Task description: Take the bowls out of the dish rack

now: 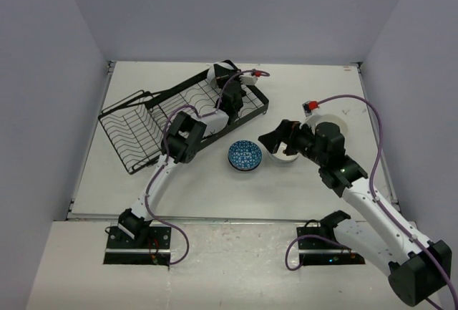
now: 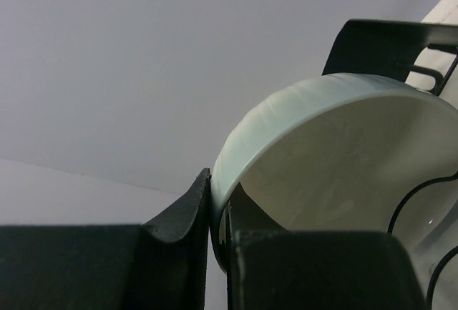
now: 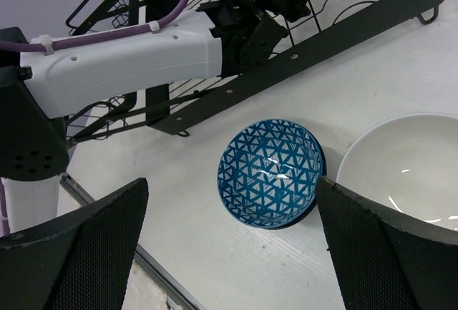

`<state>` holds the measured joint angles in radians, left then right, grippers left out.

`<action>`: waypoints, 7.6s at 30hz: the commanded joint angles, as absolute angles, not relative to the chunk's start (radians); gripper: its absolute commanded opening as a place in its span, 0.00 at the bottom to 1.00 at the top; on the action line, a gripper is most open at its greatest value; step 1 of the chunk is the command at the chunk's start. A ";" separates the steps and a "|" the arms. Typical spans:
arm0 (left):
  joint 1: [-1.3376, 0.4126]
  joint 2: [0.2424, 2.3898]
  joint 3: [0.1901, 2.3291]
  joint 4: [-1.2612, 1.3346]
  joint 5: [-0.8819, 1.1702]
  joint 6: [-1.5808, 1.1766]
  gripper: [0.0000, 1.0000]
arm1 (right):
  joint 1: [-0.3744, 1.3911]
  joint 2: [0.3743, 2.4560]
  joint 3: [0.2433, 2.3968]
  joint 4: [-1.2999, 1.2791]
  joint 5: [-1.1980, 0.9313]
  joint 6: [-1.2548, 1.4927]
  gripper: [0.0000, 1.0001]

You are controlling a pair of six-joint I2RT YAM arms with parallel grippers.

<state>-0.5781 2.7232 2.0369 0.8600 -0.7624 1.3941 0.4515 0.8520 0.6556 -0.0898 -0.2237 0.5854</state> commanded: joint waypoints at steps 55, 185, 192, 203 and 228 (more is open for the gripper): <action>-0.589 2.076 2.166 -0.308 -0.642 0.077 0.00 | 0.453 0.687 0.767 -0.133 -0.157 0.531 0.99; -0.651 0.342 0.699 -0.483 -0.377 -0.334 1.00 | 0.196 1.379 1.066 -0.789 -0.038 0.321 0.09; -0.494 0.321 0.678 -0.433 -0.256 -0.305 1.00 | 0.196 1.401 1.065 -0.767 -0.069 0.318 0.08; -0.483 0.342 0.683 -0.433 -0.250 -0.301 1.00 | 0.196 1.370 1.066 -0.764 -0.046 0.333 0.42; -0.440 0.425 0.766 -0.560 -0.667 -0.380 1.00 | 0.215 0.382 1.068 -0.838 0.391 0.265 0.99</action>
